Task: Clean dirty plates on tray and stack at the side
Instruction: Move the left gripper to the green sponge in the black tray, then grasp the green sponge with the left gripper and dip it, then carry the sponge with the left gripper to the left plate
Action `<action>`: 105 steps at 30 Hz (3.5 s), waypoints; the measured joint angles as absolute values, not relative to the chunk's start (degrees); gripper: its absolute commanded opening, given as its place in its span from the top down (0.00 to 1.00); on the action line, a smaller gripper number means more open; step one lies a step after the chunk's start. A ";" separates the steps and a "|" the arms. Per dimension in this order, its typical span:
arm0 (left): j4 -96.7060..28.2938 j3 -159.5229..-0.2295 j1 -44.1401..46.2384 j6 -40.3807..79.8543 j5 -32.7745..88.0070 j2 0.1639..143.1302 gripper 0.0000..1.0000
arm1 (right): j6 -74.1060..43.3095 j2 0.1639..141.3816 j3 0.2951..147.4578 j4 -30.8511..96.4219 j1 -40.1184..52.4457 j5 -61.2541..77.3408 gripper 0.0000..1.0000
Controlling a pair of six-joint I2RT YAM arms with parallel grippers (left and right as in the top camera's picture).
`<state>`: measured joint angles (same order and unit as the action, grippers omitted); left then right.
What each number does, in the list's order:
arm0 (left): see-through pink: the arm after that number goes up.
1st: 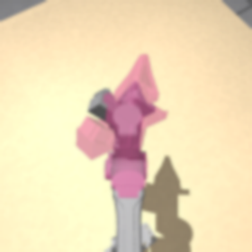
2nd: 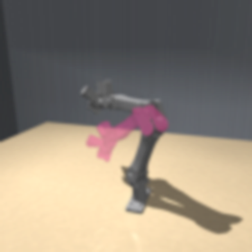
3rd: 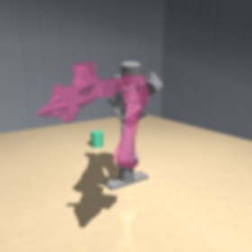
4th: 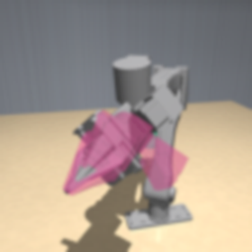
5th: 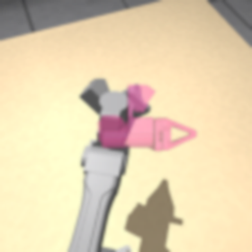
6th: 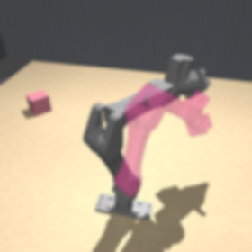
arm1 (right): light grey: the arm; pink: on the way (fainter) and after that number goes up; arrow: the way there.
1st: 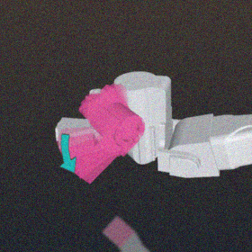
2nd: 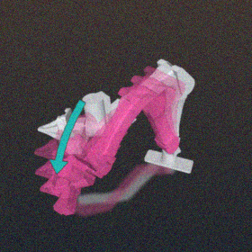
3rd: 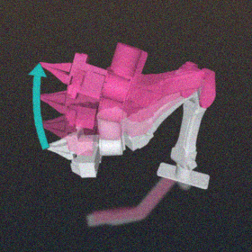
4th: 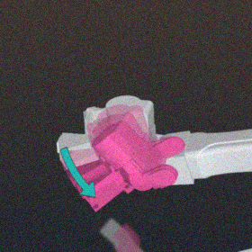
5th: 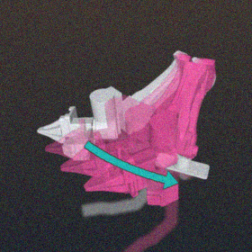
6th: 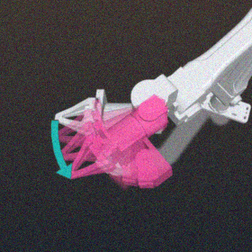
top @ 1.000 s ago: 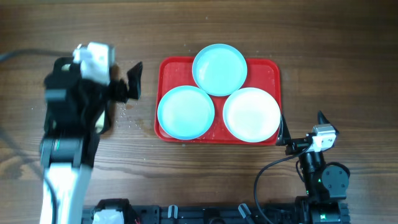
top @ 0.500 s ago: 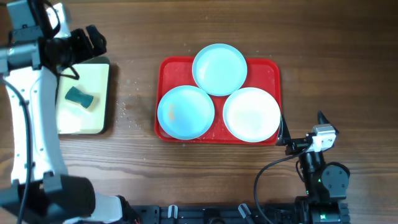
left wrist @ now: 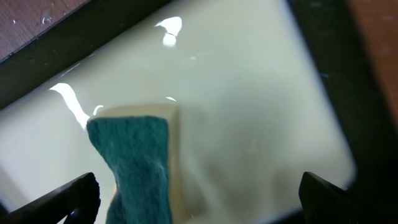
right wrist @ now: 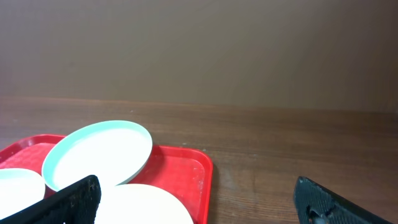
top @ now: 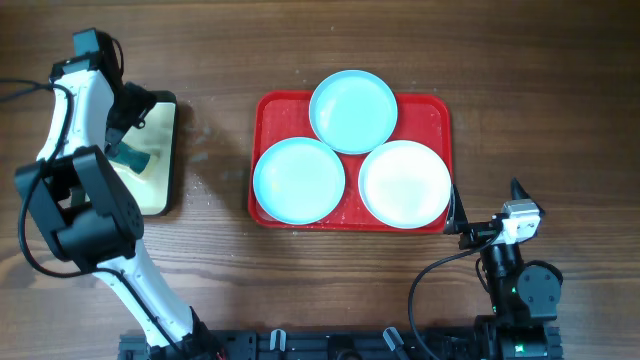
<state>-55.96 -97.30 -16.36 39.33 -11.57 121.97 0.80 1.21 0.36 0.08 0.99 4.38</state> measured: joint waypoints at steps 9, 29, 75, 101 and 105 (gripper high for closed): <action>-57.19 -95.42 -22.13 39.83 -10.41 124.73 0.00 | 0.80 1.21 0.36 0.08 0.99 4.38 0.00; -58.15 -89.56 -22.31 40.69 1.93 123.92 0.55 | 0.80 1.21 0.36 0.08 0.99 4.38 0.00; -50.94 -88.03 -21.02 40.84 -6.72 113.27 0.96 | 0.80 1.21 0.36 0.08 0.99 4.38 0.00; -57.04 -92.23 -19.99 22.09 -0.32 93.38 0.96 | 0.80 1.21 0.36 0.08 0.99 4.38 0.00; -59.79 -89.93 -11.27 21.87 12.21 91.85 0.96 | 0.80 1.21 0.36 0.08 0.99 4.38 0.00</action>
